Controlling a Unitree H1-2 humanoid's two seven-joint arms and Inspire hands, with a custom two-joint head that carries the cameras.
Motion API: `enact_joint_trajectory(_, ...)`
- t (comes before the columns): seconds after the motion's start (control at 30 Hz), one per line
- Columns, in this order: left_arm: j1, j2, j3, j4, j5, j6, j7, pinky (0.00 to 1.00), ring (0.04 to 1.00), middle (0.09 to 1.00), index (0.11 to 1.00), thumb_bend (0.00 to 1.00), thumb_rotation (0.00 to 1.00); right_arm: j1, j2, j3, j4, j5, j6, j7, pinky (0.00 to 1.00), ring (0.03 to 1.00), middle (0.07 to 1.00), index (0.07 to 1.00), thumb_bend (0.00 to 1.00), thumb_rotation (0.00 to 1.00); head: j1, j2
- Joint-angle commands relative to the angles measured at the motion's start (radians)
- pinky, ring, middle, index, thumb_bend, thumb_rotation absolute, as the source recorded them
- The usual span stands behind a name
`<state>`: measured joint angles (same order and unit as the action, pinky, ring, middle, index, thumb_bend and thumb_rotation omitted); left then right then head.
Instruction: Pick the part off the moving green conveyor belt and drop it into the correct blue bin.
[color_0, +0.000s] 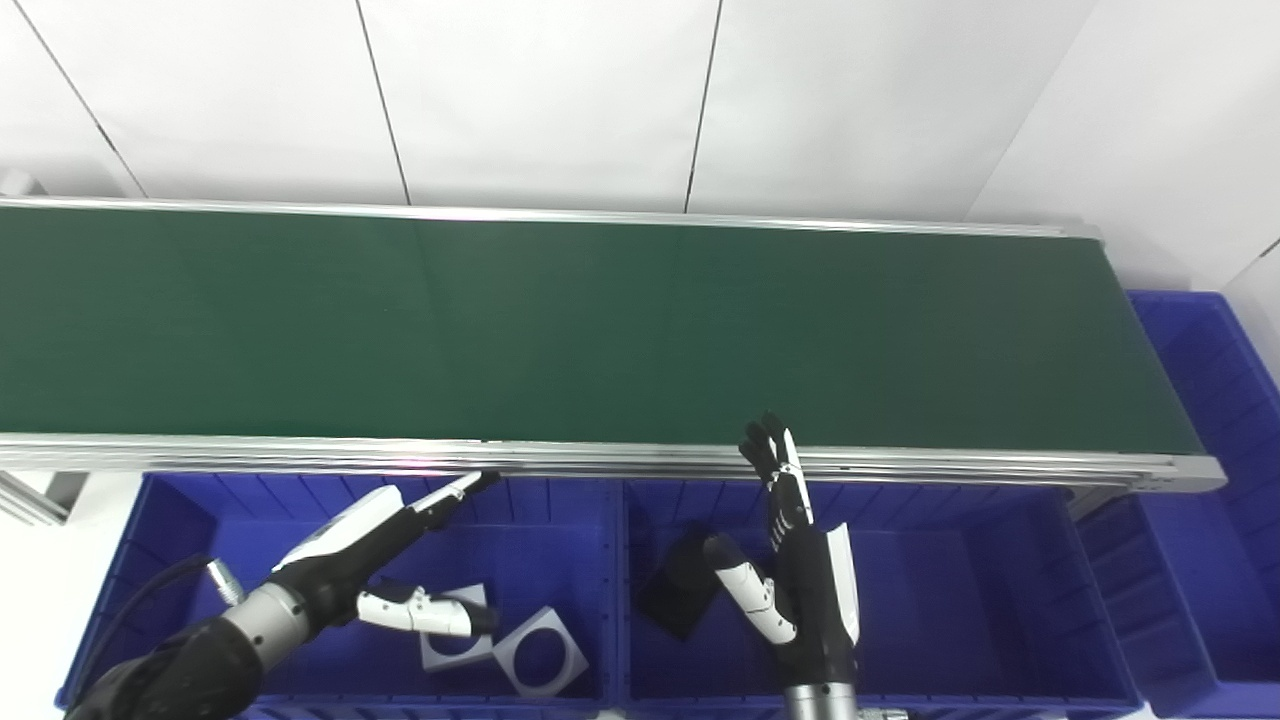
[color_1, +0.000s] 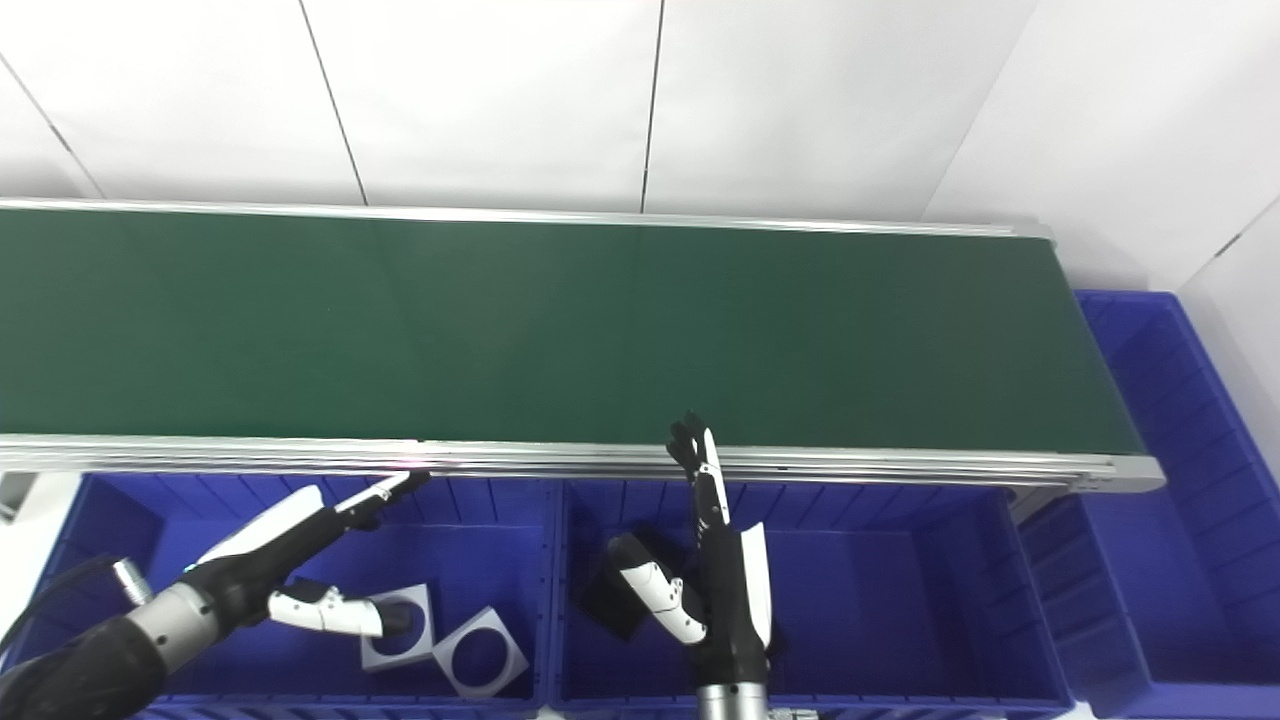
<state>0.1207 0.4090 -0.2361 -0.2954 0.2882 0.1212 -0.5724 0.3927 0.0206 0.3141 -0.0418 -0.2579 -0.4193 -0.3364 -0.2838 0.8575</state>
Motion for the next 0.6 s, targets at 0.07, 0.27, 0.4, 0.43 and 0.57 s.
enact_joint_trajectory(0.07,0.035,-0.003,0.024,-0.065,-0.137,-0.020,0.010,0.92,0.992,0.998,0.992,0.80,0.81,0.001,0.005,0.003,-0.037,0.004,-0.050,0.000,0.96,0.922,0.939,0.982,0.74,0.76,0.000,-0.004)
enact_joint_trajectory(0.27,0.090,-0.046,0.051,-0.066,-0.305,-0.097,0.038,0.93,1.000,1.000,1.000,0.78,0.81,0.000,-0.011,0.007,-0.027,0.023,-0.050,0.028,0.98,0.926,0.940,0.982,0.75,0.77,0.004,-0.018)
enact_joint_trajectory(0.4,0.117,-0.111,0.056,0.011,-0.340,-0.222,0.083,0.98,1.000,1.000,1.000,0.77,0.85,0.000,-0.020,-0.002,-0.019,0.029,-0.045,0.072,0.98,0.931,0.953,0.986,0.77,0.80,0.005,-0.022)
enact_joint_trajectory(0.43,0.122,-0.126,0.054,0.030,-0.336,-0.251,0.095,0.99,1.000,1.000,1.000,0.77,0.87,0.003,-0.020,-0.005,-0.019,0.033,-0.044,0.081,0.98,0.936,0.957,0.987,0.78,0.81,0.005,-0.025)
enact_joint_trajectory(0.57,0.142,-0.181,0.045,0.101,-0.306,-0.308,0.144,1.00,1.000,1.000,1.000,0.76,0.89,0.010,-0.022,-0.015,-0.018,0.058,-0.040,0.119,0.99,0.939,0.955,0.984,0.79,0.81,0.001,-0.033)
